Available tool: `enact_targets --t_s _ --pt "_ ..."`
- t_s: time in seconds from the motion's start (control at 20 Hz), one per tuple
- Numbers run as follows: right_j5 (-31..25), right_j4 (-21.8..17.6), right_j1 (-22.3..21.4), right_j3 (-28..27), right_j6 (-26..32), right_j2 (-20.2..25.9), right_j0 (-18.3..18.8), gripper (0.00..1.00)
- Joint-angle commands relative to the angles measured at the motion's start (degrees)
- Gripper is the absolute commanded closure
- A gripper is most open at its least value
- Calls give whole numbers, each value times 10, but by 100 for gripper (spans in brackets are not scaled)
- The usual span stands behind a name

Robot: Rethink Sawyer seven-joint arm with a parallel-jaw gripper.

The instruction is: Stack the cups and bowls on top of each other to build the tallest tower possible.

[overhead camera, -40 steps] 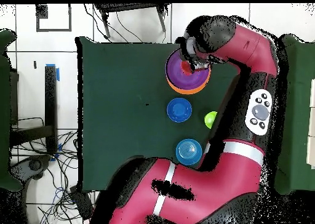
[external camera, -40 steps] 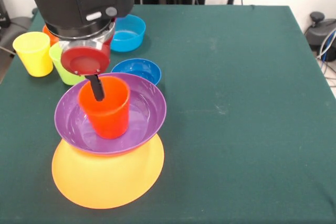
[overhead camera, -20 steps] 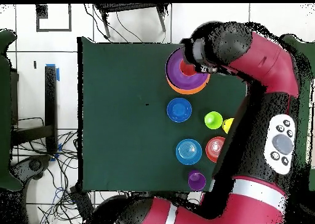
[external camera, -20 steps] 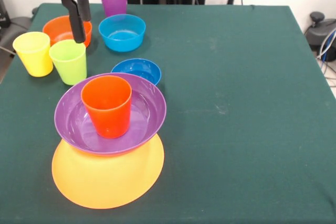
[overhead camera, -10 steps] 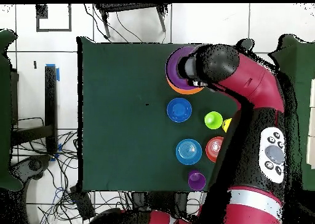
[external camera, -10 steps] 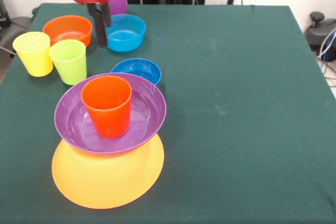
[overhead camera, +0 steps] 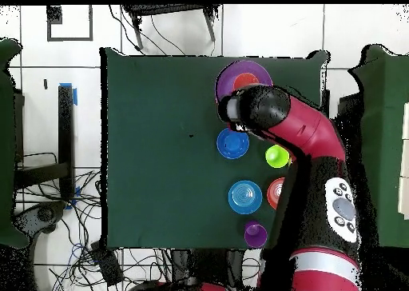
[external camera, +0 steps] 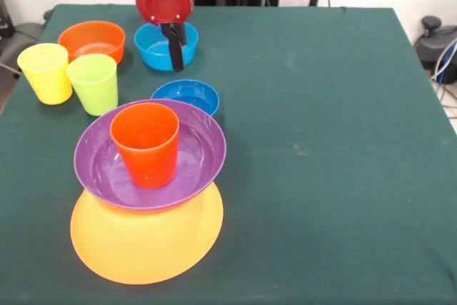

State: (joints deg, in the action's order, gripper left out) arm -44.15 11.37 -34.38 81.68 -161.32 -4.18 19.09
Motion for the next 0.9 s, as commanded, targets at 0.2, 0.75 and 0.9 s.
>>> enact_targets --t_s 0.2,0.75,0.9 --pt "70 -49 -5 136 126 91 51 0" --pt "139 -89 9 184 101 127 83 0" --pt "163 -96 33 176 91 138 85 0"
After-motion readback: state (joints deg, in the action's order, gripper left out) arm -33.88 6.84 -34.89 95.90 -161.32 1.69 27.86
